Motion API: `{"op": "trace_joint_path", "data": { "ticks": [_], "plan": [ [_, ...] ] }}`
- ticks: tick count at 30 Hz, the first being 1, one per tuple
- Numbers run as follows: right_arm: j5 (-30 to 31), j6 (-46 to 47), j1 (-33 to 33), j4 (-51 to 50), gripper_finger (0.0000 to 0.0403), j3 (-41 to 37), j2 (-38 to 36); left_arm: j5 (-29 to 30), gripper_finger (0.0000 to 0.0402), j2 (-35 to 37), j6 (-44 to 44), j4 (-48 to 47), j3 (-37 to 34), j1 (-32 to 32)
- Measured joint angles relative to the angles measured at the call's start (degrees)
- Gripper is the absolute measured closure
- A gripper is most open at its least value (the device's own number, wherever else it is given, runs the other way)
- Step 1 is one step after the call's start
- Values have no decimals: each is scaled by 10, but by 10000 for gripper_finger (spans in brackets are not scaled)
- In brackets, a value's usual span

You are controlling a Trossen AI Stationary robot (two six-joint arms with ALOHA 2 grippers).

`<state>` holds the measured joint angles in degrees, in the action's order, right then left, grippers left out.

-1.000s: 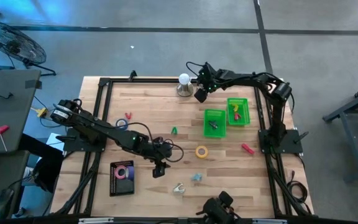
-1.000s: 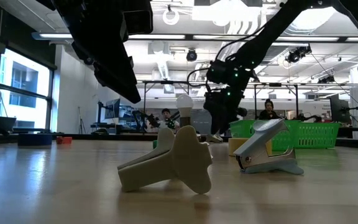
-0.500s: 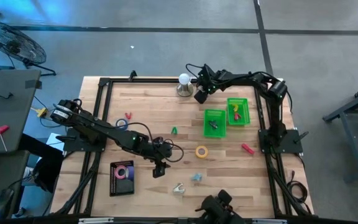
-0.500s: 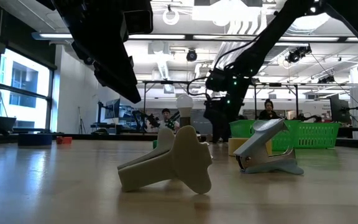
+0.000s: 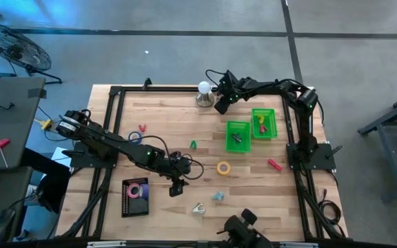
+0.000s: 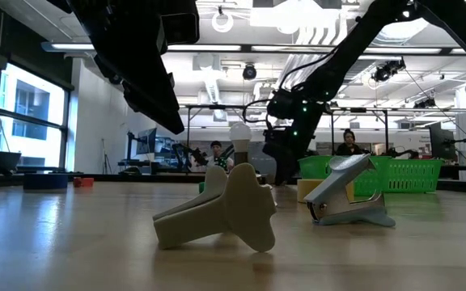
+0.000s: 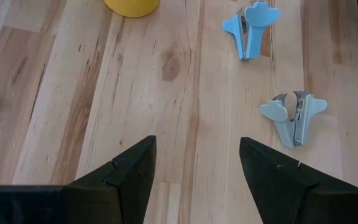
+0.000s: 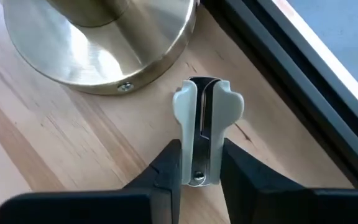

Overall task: Pick and place Stapler, Stapler remover, tape
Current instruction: Put the top white staple remover into the left green basket

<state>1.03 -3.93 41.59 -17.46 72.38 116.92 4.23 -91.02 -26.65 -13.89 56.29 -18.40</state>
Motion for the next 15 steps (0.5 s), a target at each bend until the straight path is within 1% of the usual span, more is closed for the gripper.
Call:
{"op": "trace_joint_path", "data": {
  "ticks": [2,6,10,15],
  "plan": [
    [3,1,0,-3,334,0,0,0,176,0,0,0,0,0],
    [29,13,-1,-17,334,0,0,0,176,0,-2,0,0,0],
    [33,11,0,-36,334,0,-6,0,176,0,-6,-1,0,0],
    [55,5,-13,-95,334,-4,-41,0,176,0,-6,-8,0,0]
  ]
}}
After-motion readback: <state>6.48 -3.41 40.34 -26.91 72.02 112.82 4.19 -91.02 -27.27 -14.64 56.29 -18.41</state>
